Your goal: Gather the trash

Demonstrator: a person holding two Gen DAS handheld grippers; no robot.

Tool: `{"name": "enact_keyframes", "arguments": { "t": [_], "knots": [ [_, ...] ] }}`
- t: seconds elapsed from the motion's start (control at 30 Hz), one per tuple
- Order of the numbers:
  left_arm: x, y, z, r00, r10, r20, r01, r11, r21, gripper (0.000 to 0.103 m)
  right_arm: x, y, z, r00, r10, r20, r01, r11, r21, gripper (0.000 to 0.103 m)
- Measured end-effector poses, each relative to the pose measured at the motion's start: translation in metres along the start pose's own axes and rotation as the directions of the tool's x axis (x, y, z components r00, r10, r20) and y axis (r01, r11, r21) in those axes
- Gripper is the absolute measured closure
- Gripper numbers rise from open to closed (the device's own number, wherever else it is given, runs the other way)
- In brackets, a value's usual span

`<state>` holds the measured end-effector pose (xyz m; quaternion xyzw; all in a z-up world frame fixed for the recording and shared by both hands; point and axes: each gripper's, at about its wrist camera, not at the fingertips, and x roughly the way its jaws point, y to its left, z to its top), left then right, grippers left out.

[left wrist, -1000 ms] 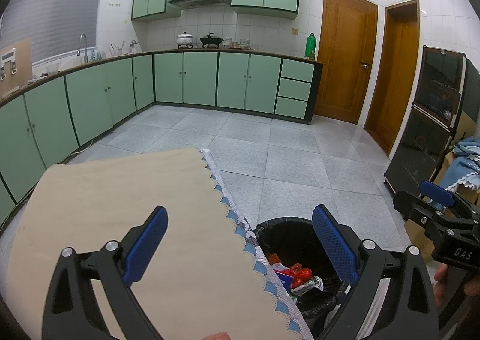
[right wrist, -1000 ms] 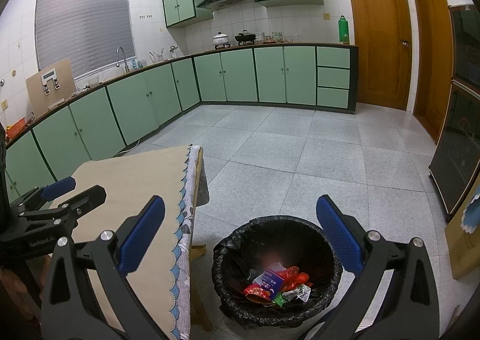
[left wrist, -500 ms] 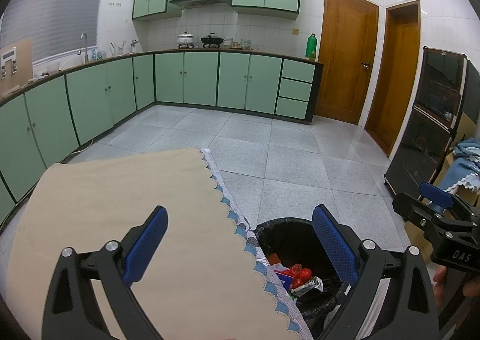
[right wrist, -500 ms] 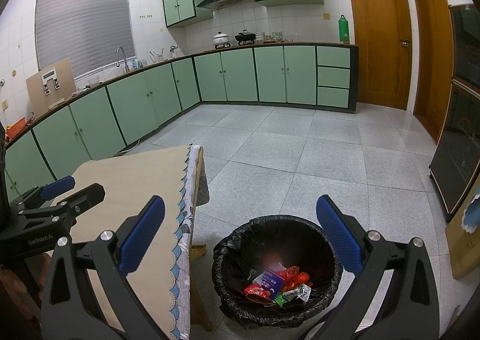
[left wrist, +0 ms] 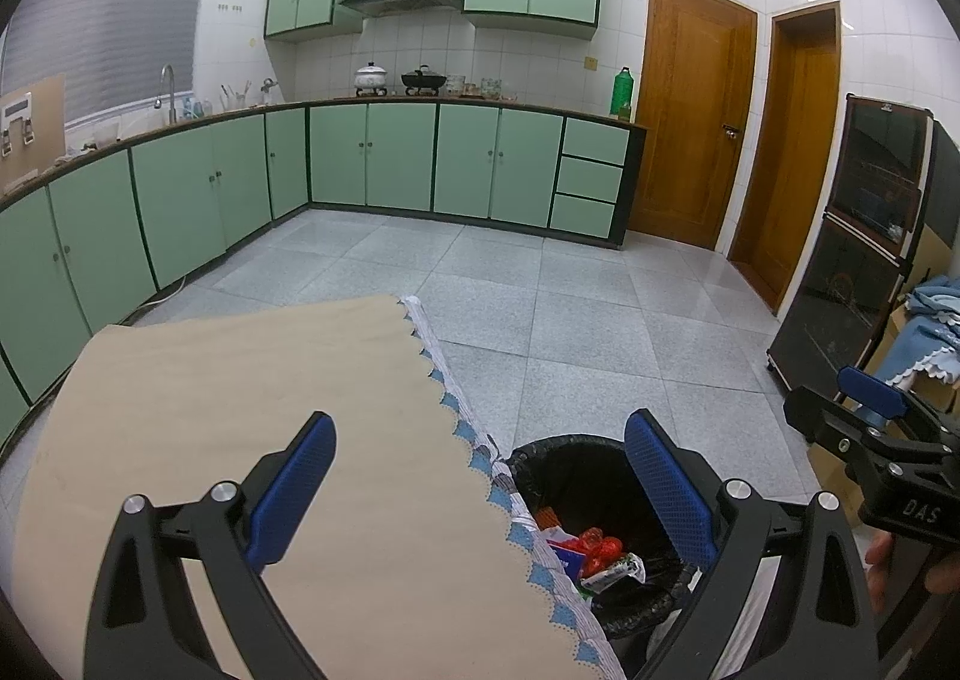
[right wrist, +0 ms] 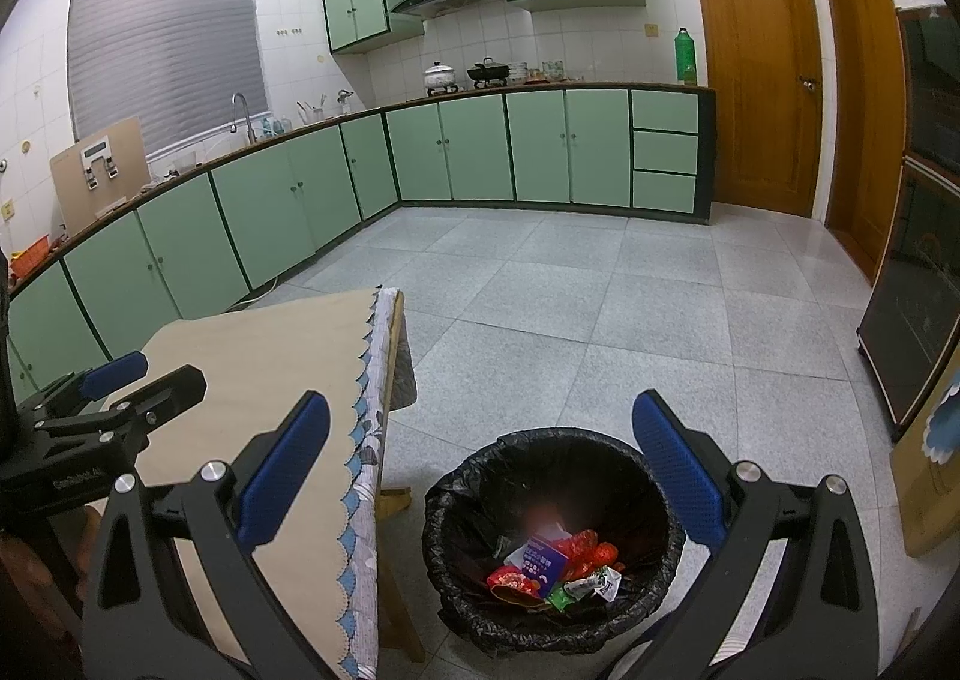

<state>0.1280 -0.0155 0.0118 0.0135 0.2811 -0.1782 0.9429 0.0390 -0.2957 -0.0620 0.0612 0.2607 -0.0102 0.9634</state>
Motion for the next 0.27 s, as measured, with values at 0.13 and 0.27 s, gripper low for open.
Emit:
{"name": "enact_keyframes", "arguments": {
  "t": [0.13, 0.27],
  "knots": [
    [-0.0002, 0.0012, 0.0001, 1.000, -0.001, -0.005, 0.001, 1.000, -0.003, 0.008, 0.0002, -0.0007, -0.0001, 1.000, 0.000, -0.001, 0.000, 1.000, 0.000, 0.005],
    [0.0003, 0.0024, 0.0009, 1.000, -0.003, -0.009, 0.003, 1.000, -0.007, 0.008, 0.0002, -0.0001, 0.0002, 1.000, -0.001, 0.000, 0.001, 1.000, 0.000, 0.005]
  ]
}}
